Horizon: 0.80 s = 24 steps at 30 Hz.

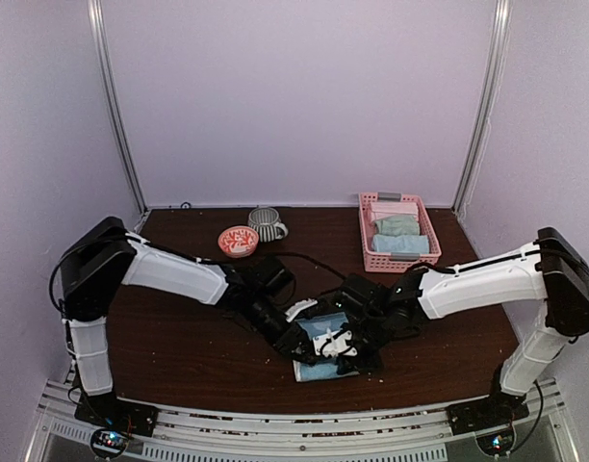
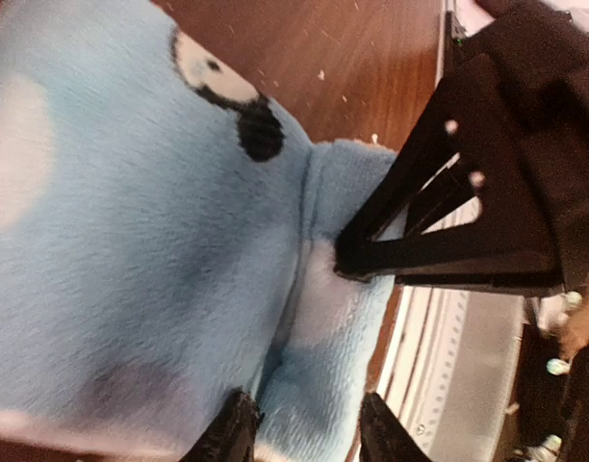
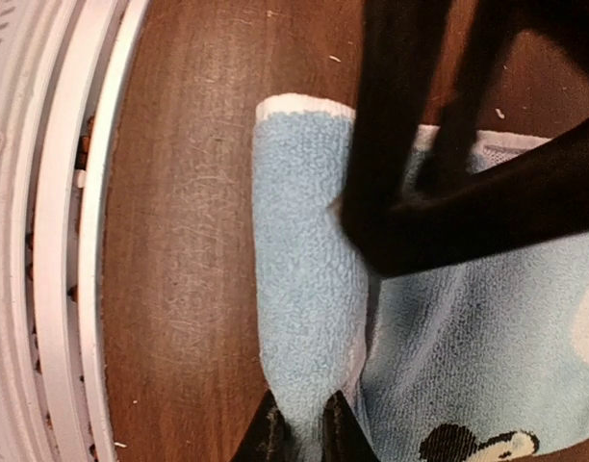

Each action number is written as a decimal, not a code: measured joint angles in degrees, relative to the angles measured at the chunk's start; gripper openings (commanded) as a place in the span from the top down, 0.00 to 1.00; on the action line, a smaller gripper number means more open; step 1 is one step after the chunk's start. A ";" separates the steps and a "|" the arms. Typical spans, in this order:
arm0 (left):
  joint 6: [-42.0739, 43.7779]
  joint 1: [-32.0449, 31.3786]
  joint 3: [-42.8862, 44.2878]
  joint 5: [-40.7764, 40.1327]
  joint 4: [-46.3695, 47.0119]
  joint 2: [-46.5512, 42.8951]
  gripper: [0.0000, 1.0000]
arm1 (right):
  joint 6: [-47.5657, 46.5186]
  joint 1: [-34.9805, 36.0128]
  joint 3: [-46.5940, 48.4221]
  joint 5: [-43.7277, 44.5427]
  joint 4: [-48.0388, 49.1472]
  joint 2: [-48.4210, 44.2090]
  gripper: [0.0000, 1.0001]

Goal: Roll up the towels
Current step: Roll the towel at the center of the board.

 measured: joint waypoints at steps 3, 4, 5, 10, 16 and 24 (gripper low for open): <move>-0.74 0.07 -3.76 -11.47 0.61 -8.76 0.56 | -1.14 -1.99 3.85 -5.86 -5.73 2.95 0.96; -0.83 0.09 -4.61 -14.45 1.14 -10.91 0.56 | -1.49 -2.69 5.11 -7.67 -7.63 4.07 0.96; -0.92 0.11 -6.27 -18.25 2.54 -13.90 0.55 | -1.88 -3.69 6.86 -9.88 -10.14 5.62 0.96; 0.57 -1.64 -16.50 -34.60 8.63 -26.67 0.55 | -4.26 -9.01 16.85 -20.04 -21.88 15.34 0.96; 8.22 -10.27 -22.38 -55.43 10.32 -31.39 0.54 | -6.03 -15.43 27.58 -28.52 -33.16 27.54 0.96; 23.15 -22.38 -16.72 -58.80 10.08 -24.17 0.53 | -5.84 -17.38 30.93 -33.16 -38.93 32.48 0.96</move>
